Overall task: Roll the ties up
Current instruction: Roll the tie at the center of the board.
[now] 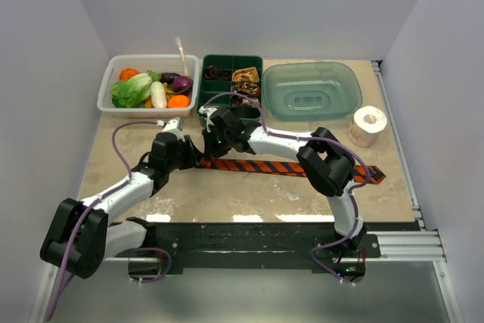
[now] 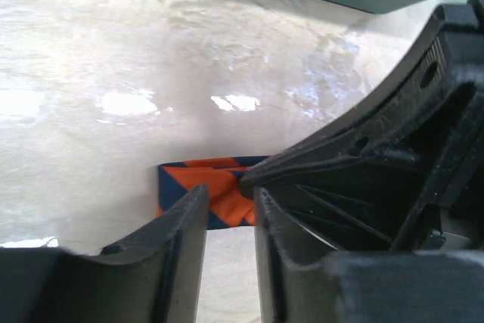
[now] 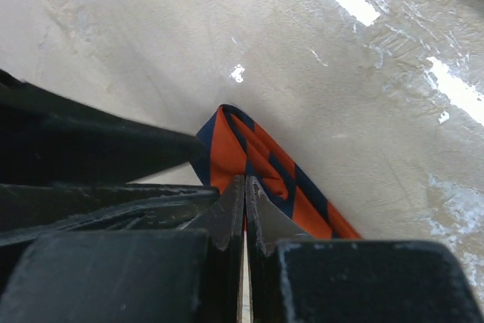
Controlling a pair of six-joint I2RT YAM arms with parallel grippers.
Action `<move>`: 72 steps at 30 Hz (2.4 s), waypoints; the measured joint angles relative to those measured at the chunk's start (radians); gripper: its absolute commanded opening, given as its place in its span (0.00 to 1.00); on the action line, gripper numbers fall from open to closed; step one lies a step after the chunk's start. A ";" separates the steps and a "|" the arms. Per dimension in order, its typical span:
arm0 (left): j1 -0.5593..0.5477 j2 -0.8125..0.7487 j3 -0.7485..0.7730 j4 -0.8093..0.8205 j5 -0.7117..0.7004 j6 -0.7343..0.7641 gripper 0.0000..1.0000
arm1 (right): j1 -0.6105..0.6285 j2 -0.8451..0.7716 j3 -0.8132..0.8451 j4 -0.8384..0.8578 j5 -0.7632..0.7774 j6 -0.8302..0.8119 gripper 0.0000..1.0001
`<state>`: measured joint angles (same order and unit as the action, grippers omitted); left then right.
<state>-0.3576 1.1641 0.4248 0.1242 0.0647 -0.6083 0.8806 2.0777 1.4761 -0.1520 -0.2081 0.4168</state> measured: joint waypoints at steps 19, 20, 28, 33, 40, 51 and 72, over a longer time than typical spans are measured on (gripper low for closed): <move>0.089 0.068 -0.084 0.112 0.086 -0.020 0.57 | 0.001 0.061 0.002 0.007 0.087 -0.058 0.00; 0.089 0.076 -0.090 0.122 0.091 -0.026 0.57 | 0.001 0.061 0.002 0.008 0.087 -0.060 0.00; 0.091 0.126 -0.129 0.256 0.138 -0.075 0.58 | 0.001 0.061 -0.019 0.048 0.090 -0.064 0.00; 0.095 0.135 -0.157 0.325 0.159 -0.118 0.58 | 0.001 0.035 -0.071 0.101 0.098 -0.063 0.00; 0.096 0.130 -0.177 0.355 0.162 -0.151 0.60 | 0.001 0.009 -0.093 0.096 0.114 -0.063 0.00; 0.096 0.129 -0.179 0.358 0.159 -0.160 0.61 | 0.003 -0.052 -0.112 0.096 0.113 -0.065 0.00; 0.105 0.168 -0.188 0.425 0.170 -0.189 0.52 | 0.011 -0.048 -0.171 0.116 0.113 -0.067 0.00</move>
<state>-0.2527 1.3323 0.2363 0.5495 0.2344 -0.7971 0.8921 2.0296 1.3048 -0.0357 -0.0952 0.3496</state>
